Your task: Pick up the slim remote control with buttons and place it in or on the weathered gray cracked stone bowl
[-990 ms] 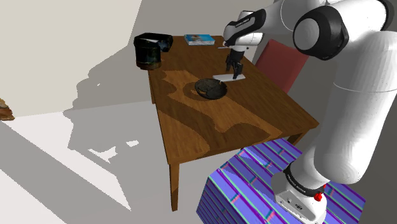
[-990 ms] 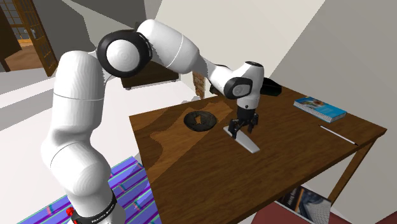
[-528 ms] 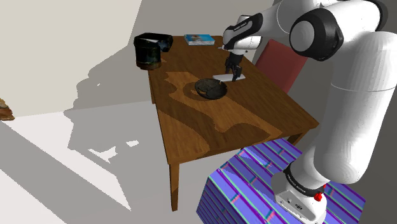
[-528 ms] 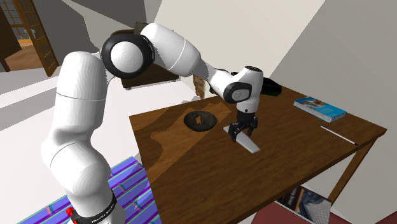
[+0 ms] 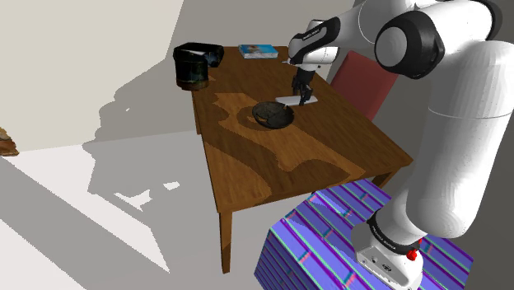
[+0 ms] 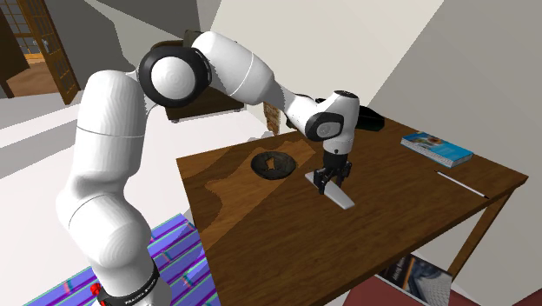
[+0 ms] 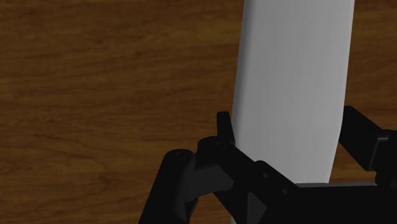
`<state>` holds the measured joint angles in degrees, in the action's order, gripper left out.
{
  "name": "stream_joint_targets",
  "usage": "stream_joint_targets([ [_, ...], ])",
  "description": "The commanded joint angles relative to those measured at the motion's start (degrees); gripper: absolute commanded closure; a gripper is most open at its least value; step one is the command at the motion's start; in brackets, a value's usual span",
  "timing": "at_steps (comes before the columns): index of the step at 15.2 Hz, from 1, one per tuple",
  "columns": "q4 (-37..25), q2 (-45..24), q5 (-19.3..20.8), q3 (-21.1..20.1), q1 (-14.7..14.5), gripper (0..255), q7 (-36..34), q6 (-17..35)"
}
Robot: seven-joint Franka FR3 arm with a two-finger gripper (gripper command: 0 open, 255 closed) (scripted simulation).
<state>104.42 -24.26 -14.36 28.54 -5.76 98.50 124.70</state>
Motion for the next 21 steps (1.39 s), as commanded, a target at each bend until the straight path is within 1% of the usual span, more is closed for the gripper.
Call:
stream_joint_targets([
  [1, 0.0, 0.0, 0.0, 0.0, 0.0, 255, 0.0, 0.0],
  [5, -0.01, -0.02, -0.01, 0.0, 0.01, 255, 0.01, 0.0],
  [21, -5.51, 5.33, 3.55, 1.66, -1.01, 255, -2.32, -10.15],
])
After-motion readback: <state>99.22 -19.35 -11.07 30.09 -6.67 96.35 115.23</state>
